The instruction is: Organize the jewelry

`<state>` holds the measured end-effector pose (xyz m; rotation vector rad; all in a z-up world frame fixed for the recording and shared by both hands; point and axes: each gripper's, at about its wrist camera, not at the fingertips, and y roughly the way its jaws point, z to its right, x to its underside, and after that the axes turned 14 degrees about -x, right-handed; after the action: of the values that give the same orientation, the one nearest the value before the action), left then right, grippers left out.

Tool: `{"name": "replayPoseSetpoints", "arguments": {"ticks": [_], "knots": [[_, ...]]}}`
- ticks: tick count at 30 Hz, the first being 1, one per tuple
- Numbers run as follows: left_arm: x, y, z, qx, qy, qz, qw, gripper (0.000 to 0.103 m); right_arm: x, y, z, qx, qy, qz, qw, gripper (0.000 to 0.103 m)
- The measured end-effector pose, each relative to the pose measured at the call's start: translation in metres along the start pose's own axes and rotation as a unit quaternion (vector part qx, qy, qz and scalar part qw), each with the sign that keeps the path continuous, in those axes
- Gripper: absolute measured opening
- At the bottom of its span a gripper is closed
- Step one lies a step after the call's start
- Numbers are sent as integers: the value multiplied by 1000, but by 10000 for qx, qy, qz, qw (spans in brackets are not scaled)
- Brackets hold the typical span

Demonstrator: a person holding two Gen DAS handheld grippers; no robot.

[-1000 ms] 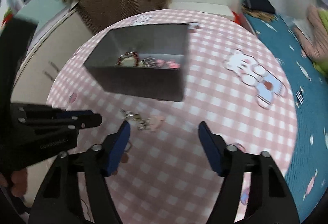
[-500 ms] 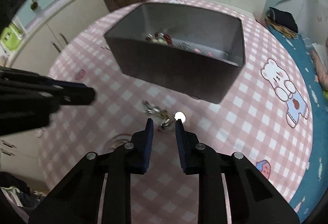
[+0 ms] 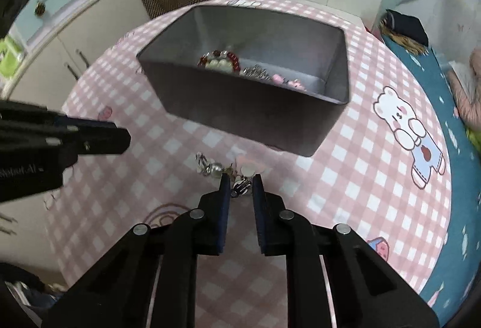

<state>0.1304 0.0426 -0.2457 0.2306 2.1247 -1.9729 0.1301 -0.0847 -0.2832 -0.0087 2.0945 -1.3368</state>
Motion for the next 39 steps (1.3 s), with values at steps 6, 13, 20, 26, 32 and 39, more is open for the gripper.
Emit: {"name": "replayPoseSetpoints", "arguments": {"ticks": [6,13,20,26,32,39], "knots": [[-6,-12,0,70,34,176,9998,13,-11,-21,3,63,123,237,9996,14],[-14,-30,0,155,67,453,9988,13,-22,-50,-5,207,67,633,9978,14],[-30,-47,4,274,141,719,9969,13,-40,-71,-9,342,13,984,9946,14],[-49,-50,12,398,212,843,9954,13,-55,-75,-3,392,-9,1127,9929,14],[-65,-47,16,522,225,852,9947,13,-64,-69,6,352,-34,1056,9938,14],[-78,-34,21,623,216,699,9954,13,-68,-53,18,177,146,715,9972,19]]}}
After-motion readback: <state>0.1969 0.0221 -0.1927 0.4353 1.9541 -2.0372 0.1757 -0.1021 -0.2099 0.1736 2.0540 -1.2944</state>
